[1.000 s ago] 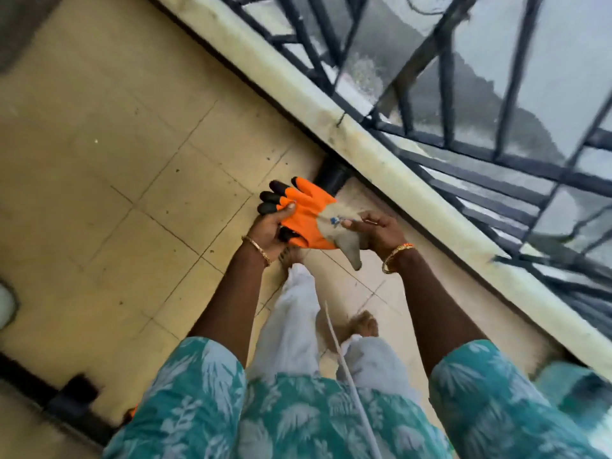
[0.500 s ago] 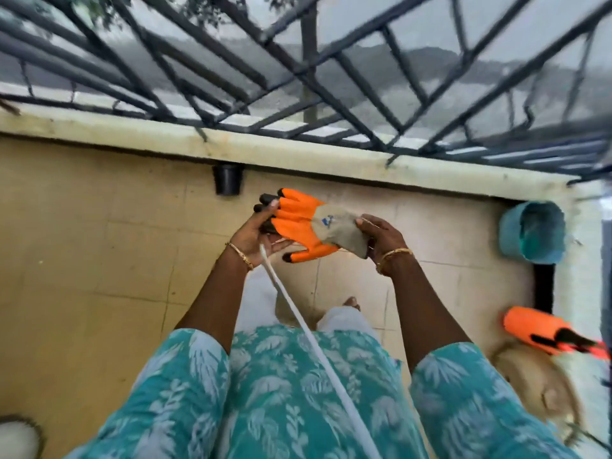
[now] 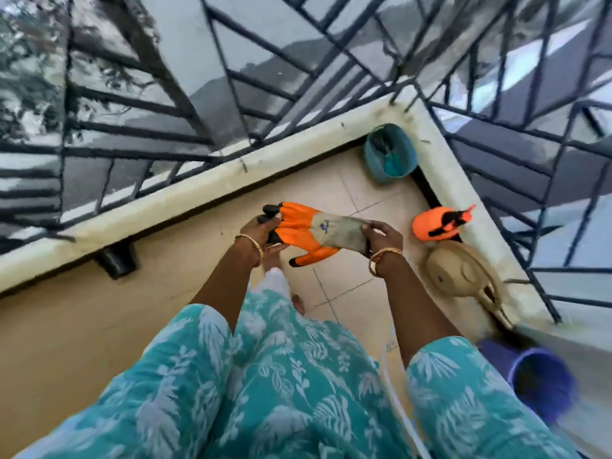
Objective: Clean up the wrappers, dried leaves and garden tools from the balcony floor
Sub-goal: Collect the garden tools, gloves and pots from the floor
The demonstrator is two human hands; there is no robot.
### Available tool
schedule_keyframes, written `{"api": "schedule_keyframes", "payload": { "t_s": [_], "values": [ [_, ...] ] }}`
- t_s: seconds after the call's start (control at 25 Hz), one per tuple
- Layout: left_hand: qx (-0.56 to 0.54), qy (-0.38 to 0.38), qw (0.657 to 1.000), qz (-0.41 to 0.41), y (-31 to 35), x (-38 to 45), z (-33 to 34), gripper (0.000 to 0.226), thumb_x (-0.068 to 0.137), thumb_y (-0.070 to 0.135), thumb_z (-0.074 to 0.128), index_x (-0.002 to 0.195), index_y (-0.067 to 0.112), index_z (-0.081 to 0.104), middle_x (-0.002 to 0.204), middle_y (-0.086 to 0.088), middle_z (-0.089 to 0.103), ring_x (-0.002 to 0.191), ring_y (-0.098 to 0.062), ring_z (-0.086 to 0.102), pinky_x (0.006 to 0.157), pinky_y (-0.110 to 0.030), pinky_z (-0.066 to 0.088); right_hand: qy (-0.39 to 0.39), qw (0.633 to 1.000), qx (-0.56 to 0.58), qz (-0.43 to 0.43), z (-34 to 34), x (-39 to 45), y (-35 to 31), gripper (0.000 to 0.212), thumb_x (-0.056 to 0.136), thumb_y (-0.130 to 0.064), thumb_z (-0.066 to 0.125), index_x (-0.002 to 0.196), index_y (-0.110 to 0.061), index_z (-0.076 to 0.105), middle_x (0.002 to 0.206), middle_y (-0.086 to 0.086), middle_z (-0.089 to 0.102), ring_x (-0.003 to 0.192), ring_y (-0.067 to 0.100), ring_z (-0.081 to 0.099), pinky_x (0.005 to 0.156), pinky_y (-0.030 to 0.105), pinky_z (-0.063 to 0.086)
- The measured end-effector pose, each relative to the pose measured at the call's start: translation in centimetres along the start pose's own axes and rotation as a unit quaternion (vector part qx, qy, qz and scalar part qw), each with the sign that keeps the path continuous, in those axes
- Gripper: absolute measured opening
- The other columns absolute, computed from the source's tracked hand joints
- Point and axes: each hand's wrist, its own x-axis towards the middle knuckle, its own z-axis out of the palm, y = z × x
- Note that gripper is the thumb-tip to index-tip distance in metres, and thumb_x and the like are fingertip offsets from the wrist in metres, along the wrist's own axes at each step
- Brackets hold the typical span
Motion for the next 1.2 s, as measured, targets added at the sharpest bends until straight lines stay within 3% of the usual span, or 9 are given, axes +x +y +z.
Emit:
{"api": "schedule_keyframes", "payload": {
  "t_s": [0.12, 0.16, 0.24, 0.36, 0.56, 0.72, 0.88, 1.08, 1.2],
  "values": [
    [0.087, -0.032, 0.996, -0.007, 0.8, 2.8, 6.8, 0.015, 0.095, 0.026, 0.057, 0.084, 0.018, 0.053, 0.094, -0.009, 0.062, 0.077, -0.019, 0.06, 0.057, -0.038, 0.059, 0.075, 0.997, -0.007, -0.017, -3.9, 3.5, -1.8, 0.008, 0.088, -0.005, 0.057, 0.087, -0.012, 0.063, 0.083, 0.005, 0.057, 0.089, 0.026, 0.052, 0.073, 0.036, 0.056],
    [0.11, -0.043, 0.993, -0.01, 1.2, 3.7, 8.9, 0.014, 0.094, 0.028, 0.057, 0.085, 0.018, 0.053, 0.098, -0.01, 0.062, 0.078, -0.02, 0.061, 0.052, -0.037, 0.059, 0.093, 0.995, -0.019, -0.025, -4.9, 4.9, -2.6, 0.013, 0.09, -0.006, 0.054, 0.1, -0.005, 0.062, 0.094, 0.011, 0.059, 0.094, 0.028, 0.053, 0.063, 0.026, 0.052],
    [0.134, -0.052, 0.989, -0.017, 2.1, 5.7, 12.7, 0.013, 0.095, 0.027, 0.057, 0.087, 0.017, 0.054, 0.1, -0.011, 0.062, 0.079, -0.021, 0.062, 0.051, -0.037, 0.059, 0.112, 0.992, -0.047, -0.039, -6.8, 8.2, -3.8, 0.02, 0.091, -0.007, 0.053, 0.109, -0.001, 0.059, 0.11, 0.019, 0.057, 0.103, 0.03, 0.053, 0.07, 0.025, 0.041],
    [0.148, -0.057, 0.987, -0.029, 4.1, 8.8, 18.9, 0.008, 0.095, 0.022, 0.058, 0.095, 0.016, 0.053, 0.099, -0.011, 0.062, 0.076, -0.02, 0.062, 0.056, -0.037, 0.059, 0.122, 0.992, -0.026, -0.021, -8.9, 12.8, -6.8, 0.013, 0.084, -0.01, 0.065, 0.087, -0.015, 0.054, 0.096, 0.012, 0.053, 0.088, 0.023, 0.051, 0.067, 0.028, 0.04],
    [0.136, -0.027, 0.99, -0.033, 7.8, 13.3, 28.3, 0.01, 0.092, 0.013, 0.062, 0.086, 0.015, 0.054, 0.087, -0.009, 0.062, 0.072, -0.02, 0.061, 0.049, -0.03, 0.058, 0.087, 0.996, 0.008, -0.009, -12.3, 19.6, -12.5, 0.013, 0.081, 0.002, 0.067, 0.085, -0.006, 0.059, 0.074, -0.001, 0.054, 0.057, 0.003, 0.05, 0.054, 0.015, 0.043],
    [0.149, -0.028, 0.987, -0.047, 9.4, 19.0, 34.0, 0.011, 0.093, 0.009, 0.058, 0.086, 0.017, 0.055, 0.095, -0.011, 0.061, 0.074, -0.02, 0.061, 0.052, -0.03, 0.058, 0.126, 0.992, -0.011, -0.01, -13.2, 26.7, -13.6, 0.006, 0.08, -0.005, 0.07, 0.079, -0.007, 0.065, 0.074, 0.005, 0.058, 0.071, 0.018, 0.051, 0.068, 0.03, 0.043],
    [0.142, -0.005, 0.989, -0.037, 9.7, 28.2, 39.0, 0.015, 0.09, 0.002, 0.061, 0.086, 0.015, 0.055, 0.093, -0.009, 0.06, 0.075, -0.019, 0.06, 0.05, -0.027, 0.057, 0.181, 0.983, -0.021, -0.002, -11.8, 36.0, -12.8, 0.043, 0.08, -0.009, 0.07, 0.058, -0.026, 0.036, 0.057, -0.007, 0.035, 0.059, 0.015, 0.035, 0.066, 0.029, 0.031],
    [0.134, 0.047, 0.99, -0.023, 6.6, 42.6, 41.9, 0.035, 0.083, 0.0, 0.069, 0.113, 0.004, 0.051, 0.101, -0.013, 0.06, 0.09, -0.028, 0.058, 0.05, -0.027, 0.057, 0.153, 0.984, -0.087, 0.007, -9.2, 48.7, -8.1, 0.03, 0.073, -0.001, 0.071, 0.065, -0.021, 0.05, 0.071, 0.009, 0.054, 0.069, 0.019, 0.049, 0.065, 0.027, 0.036],
    [0.155, 0.044, 0.987, -0.002, 5.4, 50.1, 43.1, 0.02, 0.082, -0.002, 0.069, 0.095, 0.01, 0.06, 0.077, 0.0, 0.066, 0.07, -0.016, 0.061, 0.047, -0.024, 0.056, 0.122, 0.98, -0.157, 0.018, -7.8, 55.1, -5.9, 0.031, 0.073, -0.004, 0.07, 0.062, -0.02, 0.046, 0.064, 0.003, 0.051, 0.059, 0.018, 0.045, 0.052, 0.019, 0.028]
  ]
}}
